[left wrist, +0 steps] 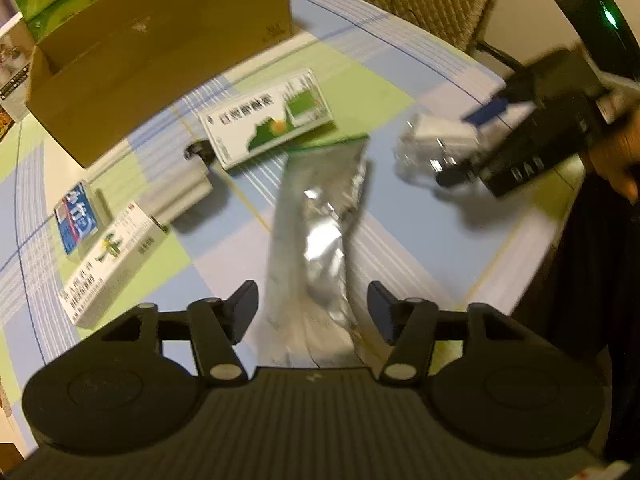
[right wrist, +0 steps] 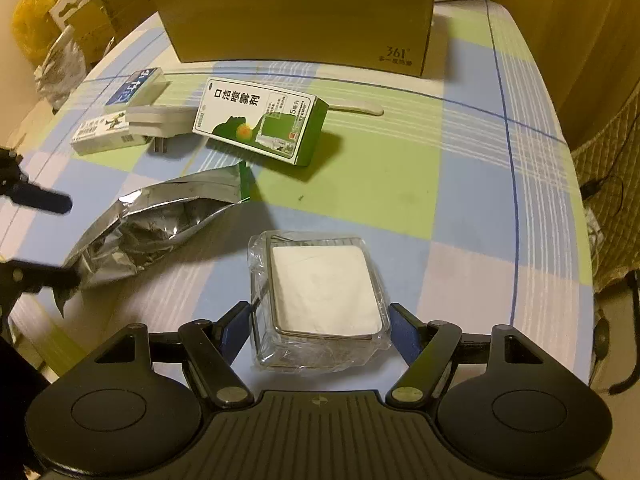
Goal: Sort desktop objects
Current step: 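Grasp the silver foil bag with the left tool while the right tool grasps the clear plastic tray, then lift the foil bag and plastic tray with both tools toward the cardboard box, then carry the foil bag and plastic tray with both tools over the cardboard box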
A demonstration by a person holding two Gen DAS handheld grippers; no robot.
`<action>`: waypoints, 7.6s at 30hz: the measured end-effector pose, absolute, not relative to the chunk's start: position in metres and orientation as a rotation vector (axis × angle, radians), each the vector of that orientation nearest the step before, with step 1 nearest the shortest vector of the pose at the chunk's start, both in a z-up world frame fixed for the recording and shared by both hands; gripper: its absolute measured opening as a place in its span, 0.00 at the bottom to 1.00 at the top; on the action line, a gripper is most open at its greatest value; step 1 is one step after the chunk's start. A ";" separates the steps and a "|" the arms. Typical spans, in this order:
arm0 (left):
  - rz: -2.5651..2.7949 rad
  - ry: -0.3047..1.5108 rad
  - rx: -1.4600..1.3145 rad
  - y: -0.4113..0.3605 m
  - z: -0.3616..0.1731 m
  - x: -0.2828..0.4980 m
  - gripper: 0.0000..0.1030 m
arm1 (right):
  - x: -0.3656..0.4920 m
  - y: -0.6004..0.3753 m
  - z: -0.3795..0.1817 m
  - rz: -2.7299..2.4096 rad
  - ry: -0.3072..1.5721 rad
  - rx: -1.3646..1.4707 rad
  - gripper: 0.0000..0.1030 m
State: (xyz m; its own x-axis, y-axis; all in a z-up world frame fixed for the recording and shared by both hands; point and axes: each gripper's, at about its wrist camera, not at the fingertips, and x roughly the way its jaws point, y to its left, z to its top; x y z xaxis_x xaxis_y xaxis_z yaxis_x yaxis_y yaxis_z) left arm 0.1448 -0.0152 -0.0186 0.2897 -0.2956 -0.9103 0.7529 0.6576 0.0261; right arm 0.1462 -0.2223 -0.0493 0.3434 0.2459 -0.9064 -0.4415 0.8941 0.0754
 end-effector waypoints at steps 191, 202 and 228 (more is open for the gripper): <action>-0.452 1.002 0.197 -0.005 0.063 0.323 0.13 | 0.275 -0.163 0.042 0.575 0.881 -0.341 0.49; -0.445 0.985 0.143 0.018 0.026 0.307 0.60 | 0.283 -0.163 0.022 0.569 0.917 -0.321 0.49; -0.407 0.922 0.099 0.017 0.020 0.309 0.35 | 0.281 -0.161 0.038 0.582 0.866 -0.269 0.49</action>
